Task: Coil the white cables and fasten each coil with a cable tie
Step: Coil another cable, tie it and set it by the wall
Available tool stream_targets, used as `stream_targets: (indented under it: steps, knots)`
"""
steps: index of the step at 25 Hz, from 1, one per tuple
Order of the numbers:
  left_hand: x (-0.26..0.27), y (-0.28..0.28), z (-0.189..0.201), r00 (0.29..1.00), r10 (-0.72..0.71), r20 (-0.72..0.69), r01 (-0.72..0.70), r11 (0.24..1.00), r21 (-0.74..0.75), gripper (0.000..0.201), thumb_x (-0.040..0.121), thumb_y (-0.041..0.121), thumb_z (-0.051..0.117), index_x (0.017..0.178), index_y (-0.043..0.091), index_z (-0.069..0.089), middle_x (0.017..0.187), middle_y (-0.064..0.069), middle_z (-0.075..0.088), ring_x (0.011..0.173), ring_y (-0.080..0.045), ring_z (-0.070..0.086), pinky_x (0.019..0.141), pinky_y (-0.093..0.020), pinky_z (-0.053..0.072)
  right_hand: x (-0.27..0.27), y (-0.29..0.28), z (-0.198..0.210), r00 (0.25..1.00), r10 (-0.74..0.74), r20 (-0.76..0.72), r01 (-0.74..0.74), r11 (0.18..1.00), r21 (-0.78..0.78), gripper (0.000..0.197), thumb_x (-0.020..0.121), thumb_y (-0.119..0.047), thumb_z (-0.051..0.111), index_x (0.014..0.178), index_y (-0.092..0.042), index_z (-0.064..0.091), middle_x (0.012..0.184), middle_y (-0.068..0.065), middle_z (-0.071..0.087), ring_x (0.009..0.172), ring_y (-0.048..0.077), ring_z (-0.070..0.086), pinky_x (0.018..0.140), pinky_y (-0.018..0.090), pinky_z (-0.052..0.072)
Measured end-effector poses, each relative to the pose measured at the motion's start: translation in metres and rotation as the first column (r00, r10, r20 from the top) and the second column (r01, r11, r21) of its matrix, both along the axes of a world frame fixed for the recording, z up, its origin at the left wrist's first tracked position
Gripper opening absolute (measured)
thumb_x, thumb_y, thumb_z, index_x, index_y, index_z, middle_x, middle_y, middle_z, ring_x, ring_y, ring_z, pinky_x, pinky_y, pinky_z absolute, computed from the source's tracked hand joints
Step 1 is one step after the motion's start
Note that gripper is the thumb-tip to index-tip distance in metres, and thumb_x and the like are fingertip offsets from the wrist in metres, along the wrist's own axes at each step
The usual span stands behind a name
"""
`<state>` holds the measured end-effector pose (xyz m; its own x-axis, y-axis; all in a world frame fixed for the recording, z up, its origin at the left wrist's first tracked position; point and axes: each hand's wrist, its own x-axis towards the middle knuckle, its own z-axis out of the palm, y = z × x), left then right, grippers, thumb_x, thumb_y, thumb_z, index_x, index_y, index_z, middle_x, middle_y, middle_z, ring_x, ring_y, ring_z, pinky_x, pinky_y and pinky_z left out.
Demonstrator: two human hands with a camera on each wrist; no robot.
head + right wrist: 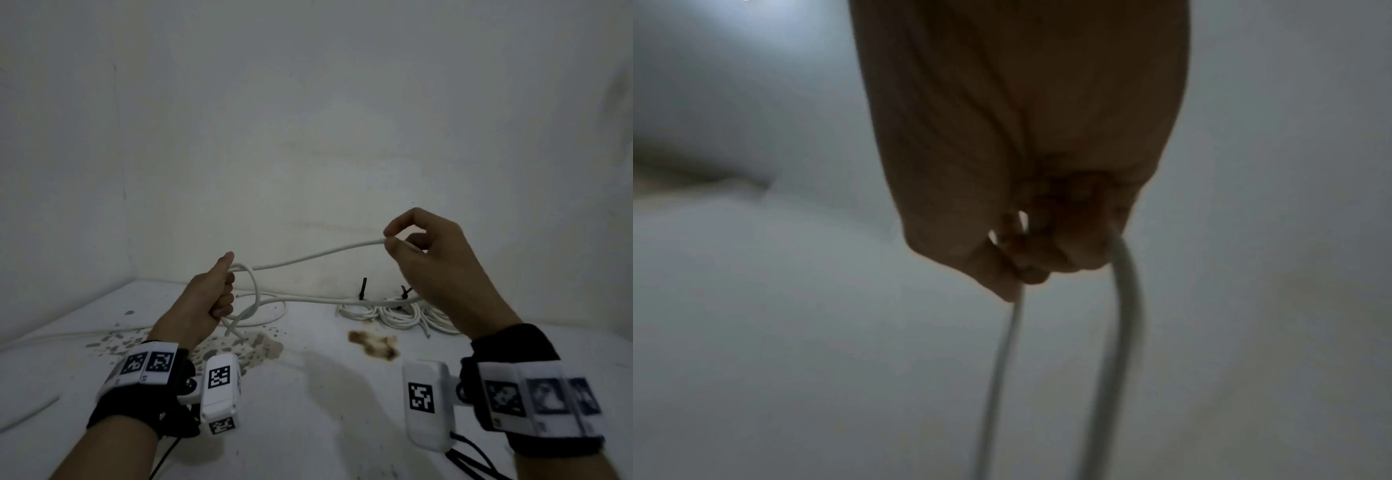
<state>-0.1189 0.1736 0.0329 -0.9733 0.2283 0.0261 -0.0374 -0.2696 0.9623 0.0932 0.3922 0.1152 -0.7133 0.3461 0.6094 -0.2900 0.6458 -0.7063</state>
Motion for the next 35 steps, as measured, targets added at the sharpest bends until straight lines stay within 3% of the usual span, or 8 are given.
stream_targets:
  steps: [5,8,12,16,19,22,28,35]
  knots:
    - [0.007,-0.013,0.006,0.957,0.241,-0.159,-0.276,0.924,-0.263,0.047,0.094,0.05,0.055,0.068,0.011,0.057,0.053,-0.003,0.046,0.048,-0.019,0.037,0.049,-0.025,0.03,-0.009,0.002,-0.011,0.958,-0.288,0.021,0.247,0.855,0.456,0.012,0.094,-0.021,0.062,0.091,-0.028,0.052,0.061,-0.002,0.059,0.053,0.009,0.055,0.055,0.031,0.052]
    - [0.005,-0.019,0.007,0.933,0.309,-0.183,-0.348,0.904,-0.248,0.049,0.094,0.053,0.054,0.071,0.01,0.059,0.061,-0.006,0.049,0.053,-0.021,0.04,0.052,-0.026,0.033,-0.013,0.001,-0.015,0.963,-0.268,0.025,0.235,0.882,0.408,0.017,0.091,-0.03,0.068,0.086,-0.026,0.052,0.057,-0.001,0.062,0.051,0.013,0.054,0.053,0.028,0.047]
    - [-0.004,-0.018,0.004,0.991,0.133,0.027,-0.133,0.991,-0.02,0.049,0.096,0.058,0.044,0.067,0.019,0.042,0.047,0.007,0.026,0.037,-0.01,0.023,0.038,-0.02,0.022,-0.019,-0.016,-0.018,0.993,0.055,0.1,-0.054,0.998,-0.011,0.011,0.094,-0.017,0.062,0.084,-0.02,0.059,0.072,0.016,0.065,0.054,0.012,0.05,0.051,0.027,0.042]
    - [-0.006,-0.017,0.011,0.97,-0.183,0.158,0.137,0.955,0.262,0.021,0.088,0.025,0.039,0.069,0.017,0.04,0.043,0.008,0.025,0.031,-0.008,0.023,0.035,-0.015,0.023,-0.01,-0.016,-0.003,0.963,0.252,0.09,-0.24,0.962,-0.132,0.03,0.1,-0.003,0.042,0.103,-0.017,0.068,0.099,0.0,0.074,0.09,0.013,0.068,0.074,0.033,0.056]
    - [0.001,-0.014,0.014,0.955,-0.27,0.121,0.215,0.913,0.346,0.004,0.072,0.017,0.043,0.073,0.013,0.044,0.049,0.006,0.03,0.035,-0.009,0.027,0.038,-0.018,0.027,0.002,-0.01,0.006,0.973,0.167,0.161,-0.187,0.975,0.119,0.035,0.095,0.001,0.051,0.114,-0.024,0.067,0.106,-0.009,0.074,0.098,0.002,0.067,0.083,0.027,0.058]
    - [0.005,-0.006,0.016,0.937,-0.332,0.104,0.265,0.875,0.404,0.003,0.074,0.016,0.043,0.075,0.013,0.045,0.054,0.005,0.031,0.04,-0.01,0.03,0.04,-0.02,0.032,0.003,-0.009,0.004,0.99,-0.062,0.124,0.011,0.924,0.382,0.018,0.087,-0.029,0.074,0.105,-0.032,0.071,0.093,-0.013,0.071,0.082,0.003,0.068,0.07,0.015,0.054]
    - [0.015,0.009,0.022,0.908,-0.415,0.054,0.332,0.793,0.512,0.003,0.079,0.012,0.042,0.077,0.013,0.044,0.061,0.004,0.042,0.046,-0.01,0.04,0.05,-0.021,0.037,-0.013,-0.006,-0.014,0.926,-0.222,0.307,0.012,0.827,0.562,0.032,0.094,-0.038,0.061,0.074,-0.015,0.072,0.075,0.005,0.071,0.069,0.022,0.064,0.069,0.041,0.057]
    - [0.023,0.028,0.02,0.907,-0.416,0.059,0.336,0.803,0.493,0.03,0.101,0.01,0.029,0.078,0.009,0.049,0.066,-0.001,0.053,0.052,-0.011,0.053,0.048,-0.021,0.042,-0.018,-0.033,-0.018,0.9,0.276,0.338,-0.192,0.946,-0.263,0.04,0.103,-0.025,0.049,0.082,0.004,0.066,0.055,0.01,0.063,0.042,0.02,0.055,0.039,0.023,0.036]
